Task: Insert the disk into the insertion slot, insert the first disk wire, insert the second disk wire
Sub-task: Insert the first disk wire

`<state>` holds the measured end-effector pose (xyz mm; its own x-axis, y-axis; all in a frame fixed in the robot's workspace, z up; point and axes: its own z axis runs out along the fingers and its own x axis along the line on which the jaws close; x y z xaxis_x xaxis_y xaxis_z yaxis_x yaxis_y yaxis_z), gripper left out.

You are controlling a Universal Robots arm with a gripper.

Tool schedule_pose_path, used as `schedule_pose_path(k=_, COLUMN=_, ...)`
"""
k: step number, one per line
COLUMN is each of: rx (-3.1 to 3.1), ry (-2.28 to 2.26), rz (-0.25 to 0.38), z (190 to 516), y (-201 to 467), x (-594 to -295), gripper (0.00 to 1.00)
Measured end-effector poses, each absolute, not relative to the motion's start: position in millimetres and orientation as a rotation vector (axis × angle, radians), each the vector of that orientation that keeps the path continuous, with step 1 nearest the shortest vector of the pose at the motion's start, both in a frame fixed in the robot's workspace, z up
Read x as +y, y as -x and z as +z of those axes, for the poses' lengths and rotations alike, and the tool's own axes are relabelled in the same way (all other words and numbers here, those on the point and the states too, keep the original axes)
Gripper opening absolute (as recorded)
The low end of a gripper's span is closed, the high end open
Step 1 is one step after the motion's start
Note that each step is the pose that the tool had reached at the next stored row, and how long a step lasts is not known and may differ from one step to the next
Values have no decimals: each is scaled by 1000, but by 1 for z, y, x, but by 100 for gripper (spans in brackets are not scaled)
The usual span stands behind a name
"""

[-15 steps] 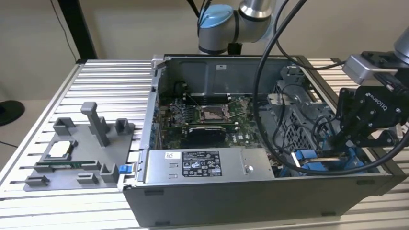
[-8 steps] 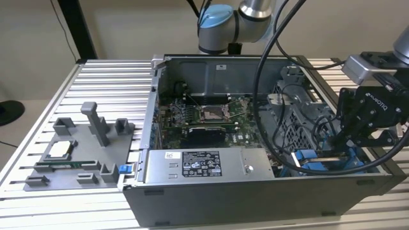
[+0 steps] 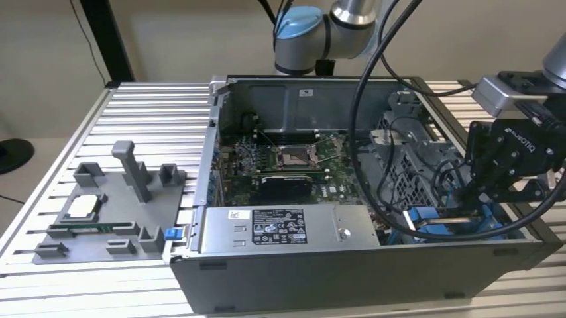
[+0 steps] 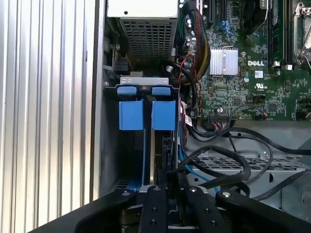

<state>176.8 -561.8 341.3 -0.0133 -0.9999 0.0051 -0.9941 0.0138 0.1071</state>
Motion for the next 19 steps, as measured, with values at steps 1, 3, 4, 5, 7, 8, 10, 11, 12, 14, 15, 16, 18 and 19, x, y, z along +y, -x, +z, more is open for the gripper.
schedule_pose_path(k=1, rx=-2179, ry=-2149, rz=-112, z=341, y=-177, x=-562, gripper=0)
schedule_pose_path(k=3, rx=-2180, ry=-2148, rz=-112, z=341, y=-177, x=-562, gripper=0)
schedule_pose_path(k=4, rx=-2180, ry=-2148, rz=-112, z=341, y=-177, x=-562, gripper=0)
schedule_pose_path(k=5, rx=-2180, ry=-2148, rz=-112, z=341, y=-177, x=-562, gripper=0)
schedule_pose_path(k=7, rx=-2180, ry=-2148, rz=-112, z=342, y=-177, x=-562, gripper=0)
schedule_pose_path(k=8, rx=-2180, ry=-2148, rz=-112, z=342, y=-177, x=-562, gripper=0)
schedule_pose_path(k=10, rx=-2181, ry=-2147, rz=-112, z=342, y=-177, x=-562, gripper=0)
schedule_pose_path(k=11, rx=-2183, ry=-2145, rz=-112, z=342, y=-177, x=-562, gripper=0)
schedule_pose_path(k=12, rx=-2185, ry=-2143, rz=-112, z=342, y=-177, x=-562, gripper=0)
schedule_pose_path(k=14, rx=-2193, ry=-2135, rz=-112, z=342, y=-176, x=-562, gripper=0)
schedule_pose_path(k=15, rx=-2196, ry=-2132, rz=-112, z=342, y=-176, x=-562, gripper=0)
schedule_pose_path(k=16, rx=-2199, ry=-2128, rz=-111, z=342, y=-176, x=-562, gripper=0)
schedule_pose_path(k=18, rx=-2206, ry=-2120, rz=-110, z=342, y=-176, x=-562, gripper=0)
schedule_pose_path(k=19, rx=-2210, ry=-2116, rz=-110, z=341, y=-176, x=-562, gripper=0)
